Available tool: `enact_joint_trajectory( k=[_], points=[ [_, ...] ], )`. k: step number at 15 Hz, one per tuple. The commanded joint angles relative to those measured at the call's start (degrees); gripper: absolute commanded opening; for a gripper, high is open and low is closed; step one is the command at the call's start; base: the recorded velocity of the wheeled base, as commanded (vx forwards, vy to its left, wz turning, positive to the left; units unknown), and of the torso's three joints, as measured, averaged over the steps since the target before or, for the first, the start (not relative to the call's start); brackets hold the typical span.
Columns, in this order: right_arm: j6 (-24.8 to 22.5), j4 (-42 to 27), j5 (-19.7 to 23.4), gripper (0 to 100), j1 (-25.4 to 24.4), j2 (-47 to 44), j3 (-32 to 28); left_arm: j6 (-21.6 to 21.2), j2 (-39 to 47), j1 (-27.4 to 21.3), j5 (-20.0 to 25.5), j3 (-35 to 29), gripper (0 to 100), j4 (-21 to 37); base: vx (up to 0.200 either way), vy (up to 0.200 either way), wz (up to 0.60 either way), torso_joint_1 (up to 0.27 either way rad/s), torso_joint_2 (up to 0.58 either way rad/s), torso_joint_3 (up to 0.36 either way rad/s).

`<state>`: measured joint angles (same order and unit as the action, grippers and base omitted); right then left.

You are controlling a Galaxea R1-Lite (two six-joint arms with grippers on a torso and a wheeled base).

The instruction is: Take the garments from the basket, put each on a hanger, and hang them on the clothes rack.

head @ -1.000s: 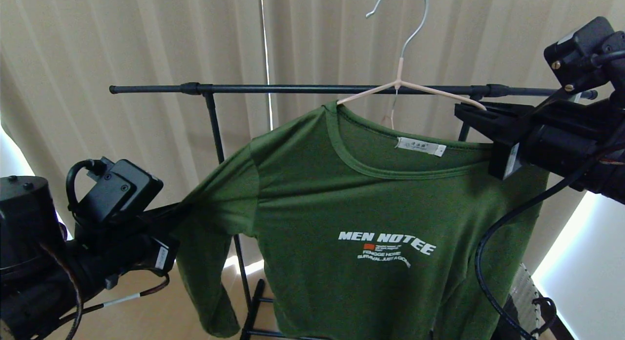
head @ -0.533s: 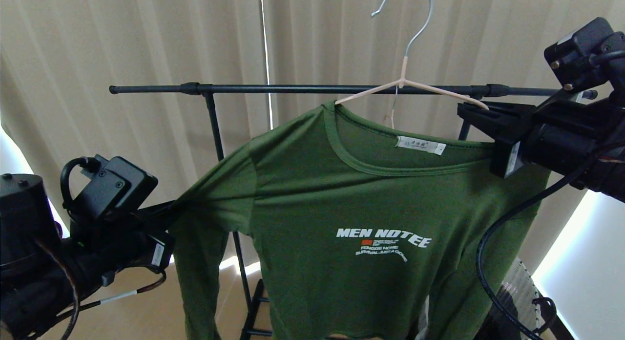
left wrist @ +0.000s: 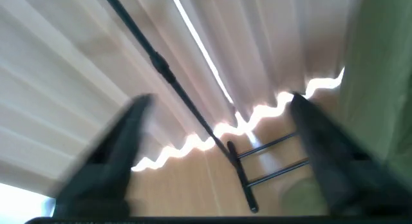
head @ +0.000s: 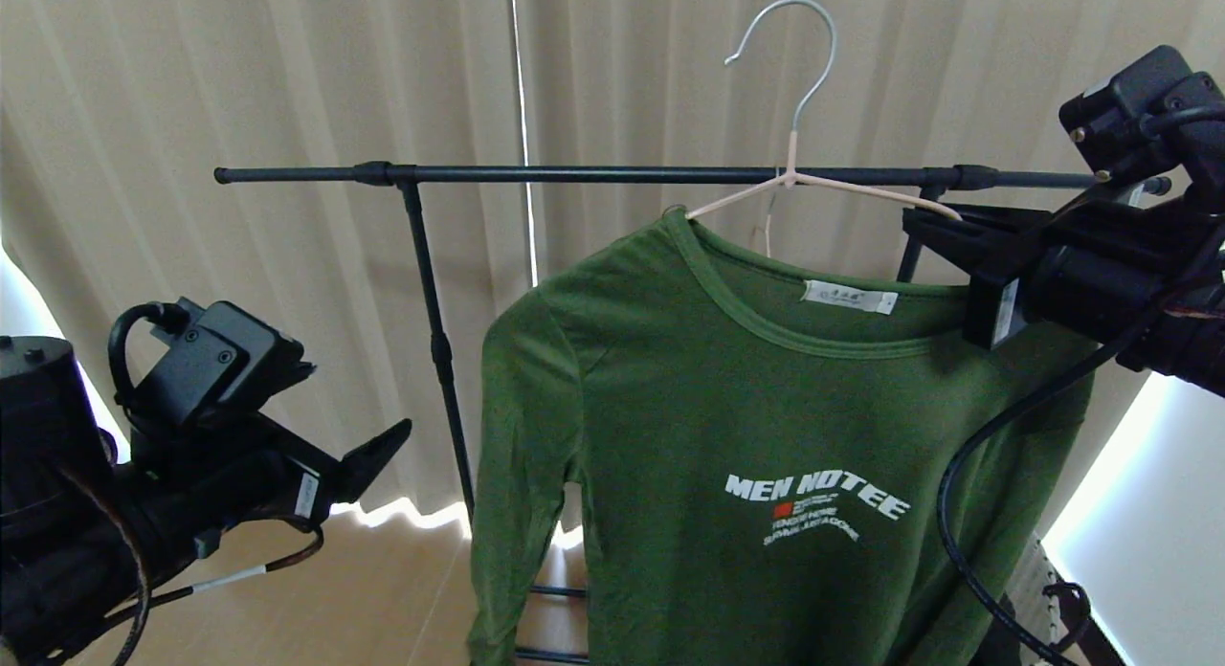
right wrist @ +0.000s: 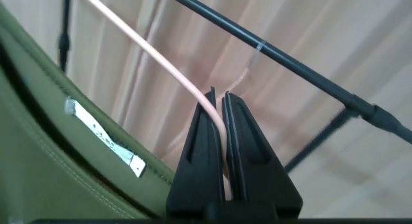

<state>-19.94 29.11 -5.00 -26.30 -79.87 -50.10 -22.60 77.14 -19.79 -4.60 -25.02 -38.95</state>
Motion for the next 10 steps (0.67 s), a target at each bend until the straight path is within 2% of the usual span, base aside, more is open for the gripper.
enact_joint_trajectory(
  k=[1, 2, 3, 4, 6, 8, 9, 10],
  points=[
    [-0.01, -0.20, -0.28, 0, 1.33, -0.28, 0.18, 1.86, -1.47, 0.19, 1.87, 0.32, 100, -0.43, 0.000, 0.000, 0.00, 0.000, 0.00, 0.000],
    [-0.10, -1.25, -1.77, 0, 2.39, -0.28, 0.36, 5.02, -3.75, 0.10, 3.10, 0.32, 100, -0.43, 0.000, 0.000, 0.00, 0.000, 0.00, 0.000],
    [-0.10, -2.83, -2.65, 0, 3.00, 0.07, 0.36, 6.34, -4.98, 0.10, 3.10, 0.41, 100, -0.25, 0.000, 0.000, 0.00, 0.000, 0.00, 0.000],
    [-0.01, -7.05, -4.67, 0, 4.32, 0.60, 0.09, 8.54, -8.06, 0.19, 3.10, 0.76, 100, 0.10, 0.000, 0.000, 0.00, 0.000, 0.00, 0.000],
    [-0.01, -10.30, -5.46, 0, 5.82, 1.12, 0.27, 12.14, -11.66, 0.36, 3.10, 1.55, 100, 1.95, 0.000, 0.000, 0.00, 0.000, 0.00, 0.000],
    [-0.01, -11.36, -6.34, 0, 7.57, 0.95, 0.18, 17.68, -13.42, 0.36, 3.19, 4.10, 100, 3.44, 0.000, 0.000, 0.00, 0.000, 0.00, 0.000],
    [-0.01, -11.45, -6.34, 0, 8.28, 0.95, 0.09, 18.82, -13.51, 0.36, 3.19, 4.45, 100, 3.44, 0.000, 0.000, 0.00, 0.000, 0.00, 0.000],
    [-0.01, -11.53, -6.34, 0, 11.00, 1.03, -0.96, 22.16, -13.51, 0.71, 3.19, 5.15, 100, 3.35, 0.000, 0.000, 0.00, 0.000, 0.00, 0.000]
  ],
)
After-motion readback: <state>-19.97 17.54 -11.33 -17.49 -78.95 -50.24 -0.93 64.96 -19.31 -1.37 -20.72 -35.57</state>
